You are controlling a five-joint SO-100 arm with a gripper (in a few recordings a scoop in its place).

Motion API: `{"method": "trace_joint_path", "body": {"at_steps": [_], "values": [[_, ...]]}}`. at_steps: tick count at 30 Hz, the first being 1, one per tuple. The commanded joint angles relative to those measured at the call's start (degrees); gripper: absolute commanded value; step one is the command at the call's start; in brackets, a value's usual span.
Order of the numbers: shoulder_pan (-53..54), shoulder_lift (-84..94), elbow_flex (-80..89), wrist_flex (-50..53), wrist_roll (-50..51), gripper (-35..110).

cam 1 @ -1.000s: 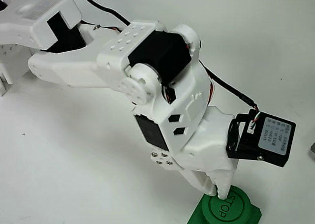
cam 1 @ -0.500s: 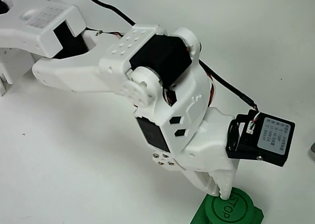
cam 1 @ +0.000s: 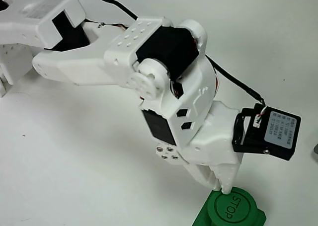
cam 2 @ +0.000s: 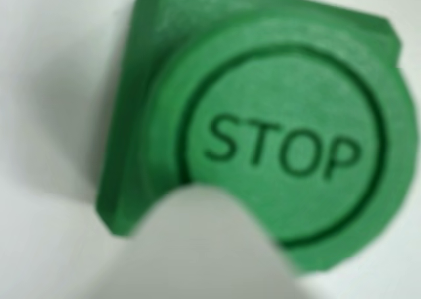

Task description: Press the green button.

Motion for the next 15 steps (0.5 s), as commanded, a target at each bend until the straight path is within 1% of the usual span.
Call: {"method": "trace_joint_path", "body": {"at_steps": [1,7,15], "values": [[0.3,12.2,-0.4,2.0,0.0,0],[-0.4,19.3,1.1,2.0,-0.1,0],[-1.0,34.3,16.3,2.0,-0.2,0]]}}
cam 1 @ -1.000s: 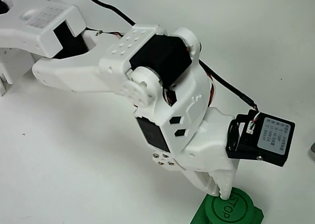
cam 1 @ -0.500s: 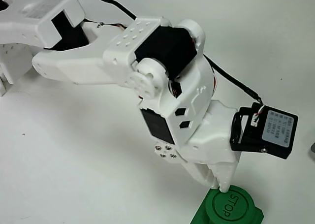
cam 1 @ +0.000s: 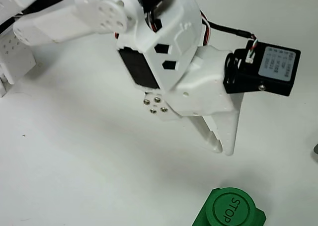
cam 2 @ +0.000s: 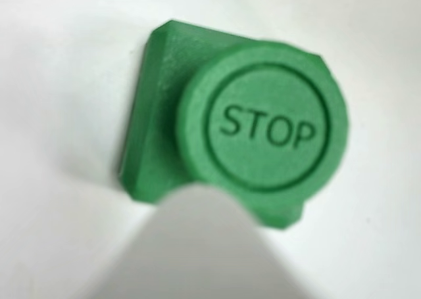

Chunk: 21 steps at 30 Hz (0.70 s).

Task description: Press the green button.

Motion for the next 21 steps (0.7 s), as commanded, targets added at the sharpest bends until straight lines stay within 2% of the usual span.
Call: {"method": "trace_joint_path", "body": {"at_steps": [1,6,11,14,21], "values": [[-0.3,14.9,4.6,1.1,-0.2,0],[-0.4,25.8,12.7,1.1,0.7,0],[-0.4,44.0,33.9,0.9,1.8,0],[-0.4,55.6,48.7,-2.7,2.5,0],[-0.8,83.0,85.8,-19.0,4.6,0]]}}
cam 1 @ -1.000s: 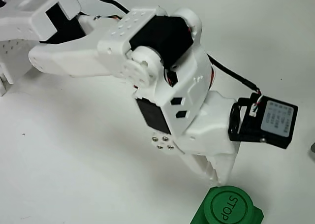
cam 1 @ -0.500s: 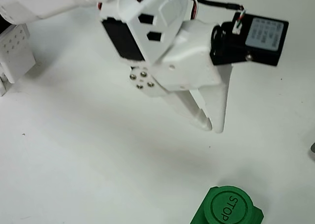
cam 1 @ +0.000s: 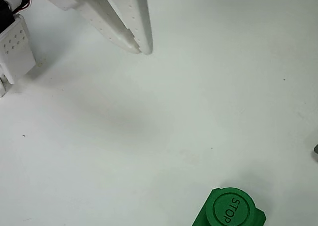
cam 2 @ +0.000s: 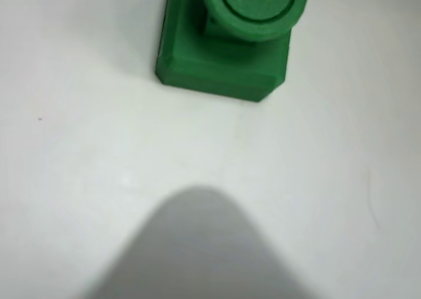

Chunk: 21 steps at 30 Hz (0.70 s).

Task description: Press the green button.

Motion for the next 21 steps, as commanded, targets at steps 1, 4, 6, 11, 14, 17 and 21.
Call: {"method": "trace_joint_path", "body": {"at_steps": [1,4,6,11,14,17,21], "values": [[-0.2,16.6,19.2,-7.2,0.6,0],[-0.4,26.0,30.6,-12.7,1.7,0],[-0.5,32.3,37.0,-14.9,2.5,0],[-0.6,44.9,48.0,-15.2,3.9,0],[-1.1,51.9,53.1,-15.2,4.5,0],[-1.4,58.9,57.8,-15.2,4.8,0],[-1.7,67.7,63.6,-15.6,4.8,0]]}}
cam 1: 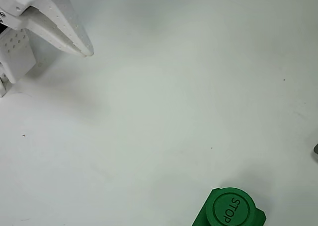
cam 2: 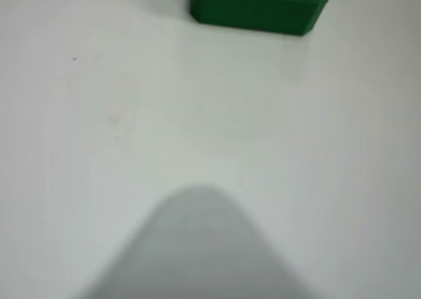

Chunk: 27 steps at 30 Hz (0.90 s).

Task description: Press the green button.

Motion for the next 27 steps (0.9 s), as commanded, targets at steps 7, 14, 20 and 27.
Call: {"method": "trace_joint_path", "body": {"at_steps": [7,14,20,27], "values": [[0.0,6.2,6.3,-9.4,-1.7,0],[-0.2,6.2,16.4,-22.1,-1.6,0],[-0.4,6.2,24.0,-27.5,-0.2,0],[-0.4,6.2,30.9,-33.0,1.4,0]]}}
